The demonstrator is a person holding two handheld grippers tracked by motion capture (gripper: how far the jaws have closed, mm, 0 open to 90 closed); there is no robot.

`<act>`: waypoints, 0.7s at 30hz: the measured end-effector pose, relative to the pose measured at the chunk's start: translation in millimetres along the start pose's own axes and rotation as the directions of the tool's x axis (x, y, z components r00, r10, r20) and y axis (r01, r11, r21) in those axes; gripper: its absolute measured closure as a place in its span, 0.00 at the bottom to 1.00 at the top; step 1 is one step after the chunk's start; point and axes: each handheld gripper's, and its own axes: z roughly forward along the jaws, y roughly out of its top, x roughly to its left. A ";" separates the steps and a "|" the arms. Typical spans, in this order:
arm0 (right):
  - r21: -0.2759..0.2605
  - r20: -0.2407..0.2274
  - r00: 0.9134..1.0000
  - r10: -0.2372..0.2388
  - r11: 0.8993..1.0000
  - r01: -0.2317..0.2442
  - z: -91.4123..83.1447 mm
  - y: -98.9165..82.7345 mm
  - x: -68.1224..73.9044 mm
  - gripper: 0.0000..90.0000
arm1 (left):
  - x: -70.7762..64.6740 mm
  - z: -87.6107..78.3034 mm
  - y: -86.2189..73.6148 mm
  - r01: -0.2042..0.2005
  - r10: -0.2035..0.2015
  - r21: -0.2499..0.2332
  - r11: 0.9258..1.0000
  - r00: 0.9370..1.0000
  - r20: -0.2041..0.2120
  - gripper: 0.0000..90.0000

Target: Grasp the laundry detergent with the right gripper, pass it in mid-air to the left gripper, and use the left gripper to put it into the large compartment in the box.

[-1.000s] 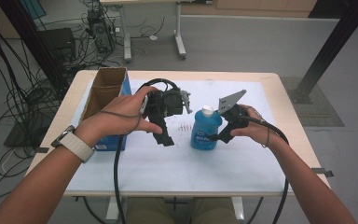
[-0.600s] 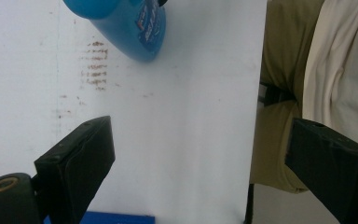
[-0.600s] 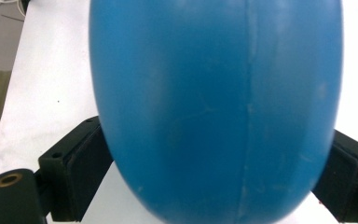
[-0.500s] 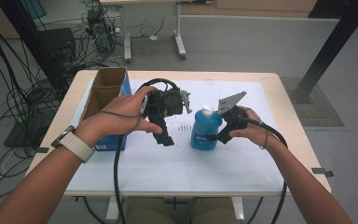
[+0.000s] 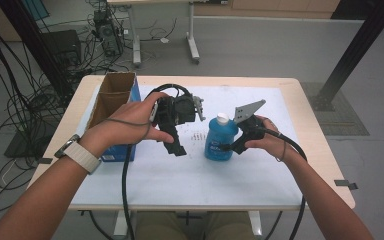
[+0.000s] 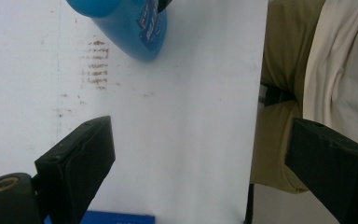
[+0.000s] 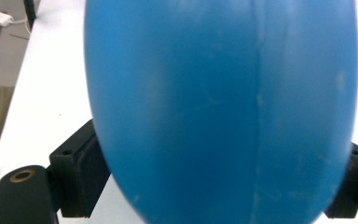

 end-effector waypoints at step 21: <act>-0.048 -0.015 1.000 0.020 0.999 -0.021 4.5 -6.6 -0.3 0.21 | 1.1 0.3 -1.2 0.003 -0.003 -0.004 1.000 1.000 -0.002 0.10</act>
